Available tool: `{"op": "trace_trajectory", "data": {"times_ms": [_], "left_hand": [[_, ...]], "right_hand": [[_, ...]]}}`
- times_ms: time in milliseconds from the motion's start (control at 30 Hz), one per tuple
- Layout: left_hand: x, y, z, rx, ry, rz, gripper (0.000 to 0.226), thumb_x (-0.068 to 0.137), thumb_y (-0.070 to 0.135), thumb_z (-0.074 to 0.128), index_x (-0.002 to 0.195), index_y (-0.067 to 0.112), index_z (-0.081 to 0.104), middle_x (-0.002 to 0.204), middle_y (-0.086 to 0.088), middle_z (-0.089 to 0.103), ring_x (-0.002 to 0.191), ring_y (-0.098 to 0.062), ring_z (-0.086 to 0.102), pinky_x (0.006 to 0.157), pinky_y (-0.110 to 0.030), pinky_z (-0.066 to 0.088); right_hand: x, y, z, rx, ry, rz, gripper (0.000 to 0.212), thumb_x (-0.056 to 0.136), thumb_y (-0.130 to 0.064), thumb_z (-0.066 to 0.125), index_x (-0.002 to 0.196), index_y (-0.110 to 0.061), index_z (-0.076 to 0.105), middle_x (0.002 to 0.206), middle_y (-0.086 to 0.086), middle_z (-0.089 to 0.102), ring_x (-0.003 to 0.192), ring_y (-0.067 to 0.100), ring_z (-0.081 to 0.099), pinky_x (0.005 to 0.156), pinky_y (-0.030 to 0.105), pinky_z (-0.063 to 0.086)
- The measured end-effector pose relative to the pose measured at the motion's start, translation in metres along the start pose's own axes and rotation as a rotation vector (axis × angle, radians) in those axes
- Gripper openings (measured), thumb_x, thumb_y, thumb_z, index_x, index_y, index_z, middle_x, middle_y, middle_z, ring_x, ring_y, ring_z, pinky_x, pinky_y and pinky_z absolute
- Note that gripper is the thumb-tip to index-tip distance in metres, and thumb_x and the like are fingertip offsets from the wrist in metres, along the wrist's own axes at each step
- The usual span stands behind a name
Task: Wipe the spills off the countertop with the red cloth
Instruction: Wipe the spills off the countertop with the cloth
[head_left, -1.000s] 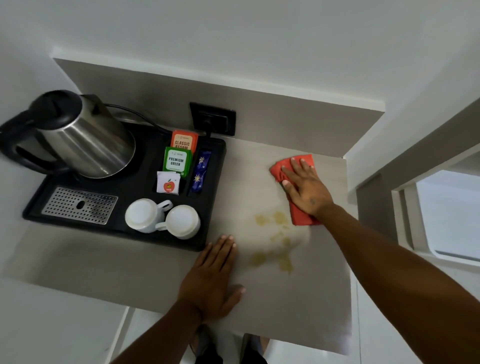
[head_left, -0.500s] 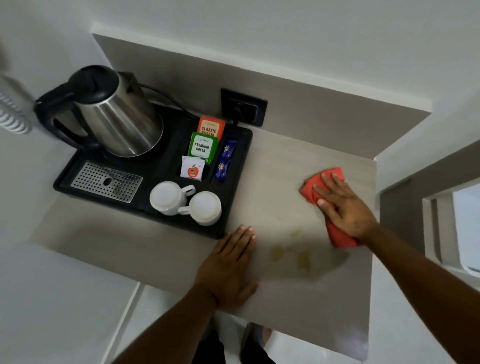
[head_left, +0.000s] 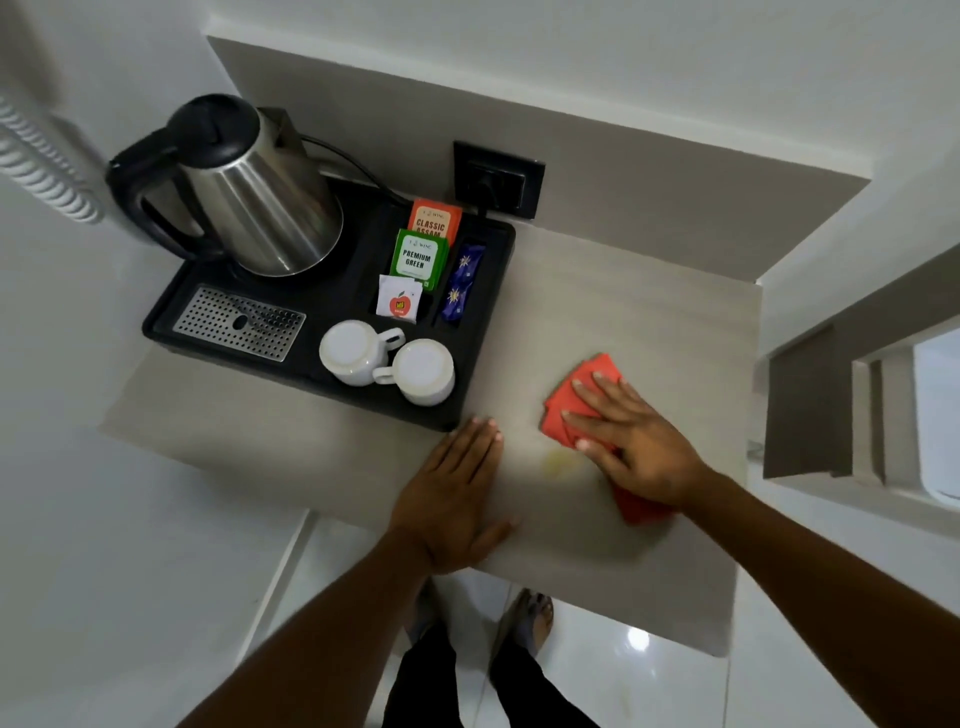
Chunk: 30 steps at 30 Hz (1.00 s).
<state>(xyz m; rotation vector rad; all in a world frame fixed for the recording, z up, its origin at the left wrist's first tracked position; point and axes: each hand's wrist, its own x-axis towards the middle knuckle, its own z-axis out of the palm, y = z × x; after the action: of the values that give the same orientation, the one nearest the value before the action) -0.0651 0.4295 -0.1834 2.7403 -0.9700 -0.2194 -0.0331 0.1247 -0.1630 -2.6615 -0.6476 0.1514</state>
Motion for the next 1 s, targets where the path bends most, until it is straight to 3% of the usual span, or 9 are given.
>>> {"op": "trace_trajectory", "data": {"times_ms": [133, 333, 500, 700, 833, 1000], "left_hand": [[-0.01, -0.003, 0.003, 0.039, -0.036, -0.01, 0.095, 0.096, 0.07, 0.037, 0.161, 0.006, 0.013, 0.171, -0.015, 0.012, 0.159, -0.027, -0.002, 0.127, -0.05, 0.014], [-0.009, -0.001, -0.002, 0.056, -0.081, -0.013, 0.096, 0.095, 0.068, 0.04, 0.162, 0.006, 0.009, 0.171, -0.016, 0.011, 0.159, -0.029, -0.001, 0.126, -0.051, 0.014], [-0.008, -0.001, -0.003, 0.059, -0.056, 0.005, 0.097, 0.094, 0.068, 0.043, 0.159, 0.001, 0.019, 0.169, -0.02, 0.019, 0.158, -0.033, 0.008, 0.125, -0.053, 0.016], [-0.009, -0.006, -0.001, 0.069, -0.081, 0.015, 0.105, 0.092, 0.078, 0.034, 0.16, 0.0, 0.011, 0.17, -0.021, 0.013, 0.159, -0.032, 0.003, 0.127, -0.053, 0.013], [-0.009, -0.005, -0.001, 0.066, -0.084, 0.003, 0.107, 0.092, 0.078, 0.035, 0.16, 0.0, 0.007, 0.17, -0.02, 0.01, 0.159, -0.031, 0.0, 0.128, -0.052, 0.011], [-0.009, -0.002, -0.008, 0.038, -0.104, 0.002, 0.11, 0.09, 0.077, 0.042, 0.16, -0.001, 0.007, 0.17, -0.021, 0.009, 0.159, -0.032, 0.001, 0.128, -0.051, 0.011]], "right_hand": [[-0.053, 0.036, -0.024, 0.011, 0.03, 0.157, 0.049, 0.097, -0.046, 0.042, 0.141, -0.025, 0.049, 0.158, 0.006, 0.032, 0.15, 0.026, 0.019, 0.119, 0.055, 0.021], [0.018, 0.041, -0.023, -0.029, 0.122, 0.32, 0.047, 0.098, -0.041, 0.042, 0.14, -0.022, 0.052, 0.159, 0.01, 0.03, 0.149, 0.035, 0.02, 0.122, 0.048, 0.014], [0.038, -0.014, 0.008, -0.033, 0.108, 0.202, 0.038, 0.098, -0.032, 0.055, 0.133, -0.019, 0.06, 0.156, 0.013, 0.036, 0.147, 0.038, 0.023, 0.121, 0.05, 0.013], [-0.064, -0.06, 0.033, 0.014, 0.048, 0.103, 0.041, 0.098, -0.042, 0.047, 0.133, -0.026, 0.061, 0.156, 0.006, 0.037, 0.147, 0.032, 0.025, 0.12, 0.051, 0.019], [-0.086, -0.023, 0.012, 0.02, 0.121, 0.3, 0.046, 0.097, -0.042, 0.042, 0.137, -0.023, 0.056, 0.157, 0.009, 0.033, 0.147, 0.034, 0.023, 0.119, 0.054, 0.019], [-0.005, -0.018, 0.009, 0.038, 0.241, 0.574, 0.042, 0.1, -0.034, 0.047, 0.139, -0.02, 0.054, 0.159, 0.013, 0.03, 0.148, 0.039, 0.018, 0.12, 0.052, 0.01]]}}
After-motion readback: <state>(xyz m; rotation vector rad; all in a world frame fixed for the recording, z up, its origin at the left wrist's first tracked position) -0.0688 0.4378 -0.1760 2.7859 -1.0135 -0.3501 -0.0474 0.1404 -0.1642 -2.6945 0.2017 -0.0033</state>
